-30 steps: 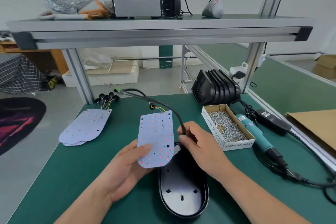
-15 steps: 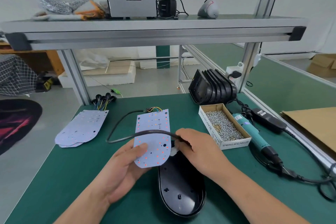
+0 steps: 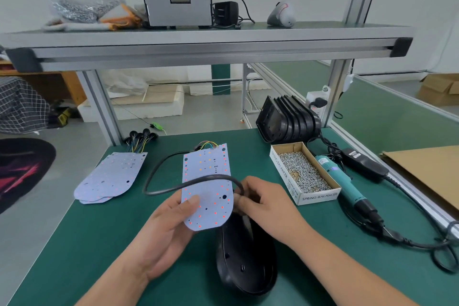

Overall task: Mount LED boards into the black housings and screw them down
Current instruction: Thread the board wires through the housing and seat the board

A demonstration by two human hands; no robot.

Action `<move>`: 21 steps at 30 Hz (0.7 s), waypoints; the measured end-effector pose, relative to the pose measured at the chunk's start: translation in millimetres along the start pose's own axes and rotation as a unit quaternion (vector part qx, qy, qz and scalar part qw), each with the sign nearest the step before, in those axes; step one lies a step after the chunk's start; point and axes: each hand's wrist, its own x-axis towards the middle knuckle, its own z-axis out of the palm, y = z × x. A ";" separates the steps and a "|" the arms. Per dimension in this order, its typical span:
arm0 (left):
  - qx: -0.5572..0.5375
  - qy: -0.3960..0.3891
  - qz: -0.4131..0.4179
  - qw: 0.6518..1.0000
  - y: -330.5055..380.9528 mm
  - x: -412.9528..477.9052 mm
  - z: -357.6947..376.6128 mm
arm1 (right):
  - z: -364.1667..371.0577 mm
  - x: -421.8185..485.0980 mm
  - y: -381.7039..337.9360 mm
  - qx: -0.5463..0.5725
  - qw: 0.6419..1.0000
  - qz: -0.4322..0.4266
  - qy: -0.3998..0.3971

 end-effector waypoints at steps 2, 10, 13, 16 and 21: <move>0.029 0.014 -0.005 0.999 -1.2 -0.3 1.8 | 1.1 -1.1 -0.9 0.004 1.000 0.012 -0.008; 0.099 0.005 -0.037 0.994 -5.7 0.0 9.7 | 7.9 -1.1 -0.8 0.100 0.993 0.051 -0.038; 0.148 -0.019 -0.026 0.988 -7.0 2.1 12.6 | 4.5 -0.6 -0.4 0.102 0.992 0.065 -0.034; 0.191 -0.015 -0.028 0.981 -10.4 5.3 12.8 | 2.5 -0.2 -1.3 0.078 0.995 0.055 -0.040; 0.233 -0.029 -0.024 0.972 -12.8 5.5 7.9 | 0.4 -0.5 4.3 0.126 0.989 0.076 -0.024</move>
